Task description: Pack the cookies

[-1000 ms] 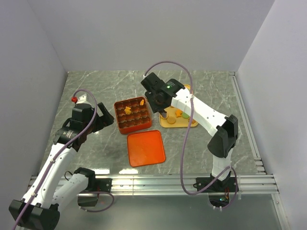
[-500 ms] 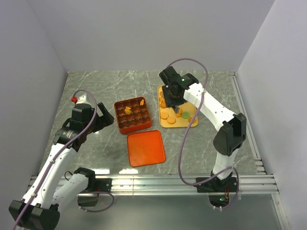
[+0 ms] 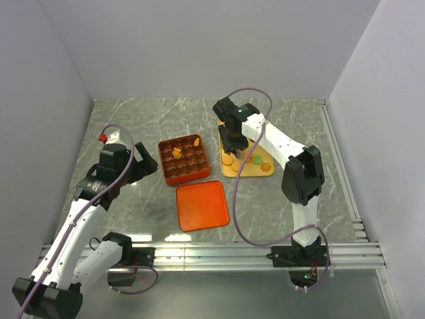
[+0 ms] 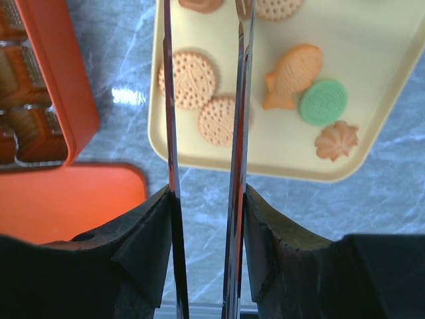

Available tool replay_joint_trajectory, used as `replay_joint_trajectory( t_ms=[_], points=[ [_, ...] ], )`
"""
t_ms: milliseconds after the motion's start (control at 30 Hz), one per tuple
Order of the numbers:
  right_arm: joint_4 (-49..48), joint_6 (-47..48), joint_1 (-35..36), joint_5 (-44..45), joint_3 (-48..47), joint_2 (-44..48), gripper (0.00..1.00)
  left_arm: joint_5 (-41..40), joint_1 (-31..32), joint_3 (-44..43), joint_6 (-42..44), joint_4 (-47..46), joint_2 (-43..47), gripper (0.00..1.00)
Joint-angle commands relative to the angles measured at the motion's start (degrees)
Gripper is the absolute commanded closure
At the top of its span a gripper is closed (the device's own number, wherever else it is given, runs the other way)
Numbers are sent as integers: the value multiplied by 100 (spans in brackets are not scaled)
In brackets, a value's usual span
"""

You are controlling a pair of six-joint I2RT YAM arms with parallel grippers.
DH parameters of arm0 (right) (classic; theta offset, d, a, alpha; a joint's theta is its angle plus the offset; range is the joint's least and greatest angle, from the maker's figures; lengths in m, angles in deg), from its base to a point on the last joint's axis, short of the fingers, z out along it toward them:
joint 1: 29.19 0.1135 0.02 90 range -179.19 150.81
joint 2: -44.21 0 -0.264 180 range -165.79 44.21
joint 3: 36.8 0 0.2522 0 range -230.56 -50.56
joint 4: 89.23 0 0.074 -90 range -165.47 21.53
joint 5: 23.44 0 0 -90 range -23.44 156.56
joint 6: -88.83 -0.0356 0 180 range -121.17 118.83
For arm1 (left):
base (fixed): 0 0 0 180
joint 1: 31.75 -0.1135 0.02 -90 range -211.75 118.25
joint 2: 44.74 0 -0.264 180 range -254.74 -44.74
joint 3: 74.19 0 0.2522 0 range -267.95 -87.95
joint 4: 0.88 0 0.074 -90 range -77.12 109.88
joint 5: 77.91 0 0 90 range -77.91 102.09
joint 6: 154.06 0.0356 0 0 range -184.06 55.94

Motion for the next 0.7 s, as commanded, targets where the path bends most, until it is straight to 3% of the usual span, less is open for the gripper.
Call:
replay_joint_trajectory(
  t_ms=[0, 667],
  points=[
    [-6, 67, -34, 66, -448, -85, 50, 3, 31, -47, -2, -53, 29, 1],
    [74, 93, -121, 75, -730, -718, 49, -33, 31, -56, -10, -44, 20, 1]
  ],
)
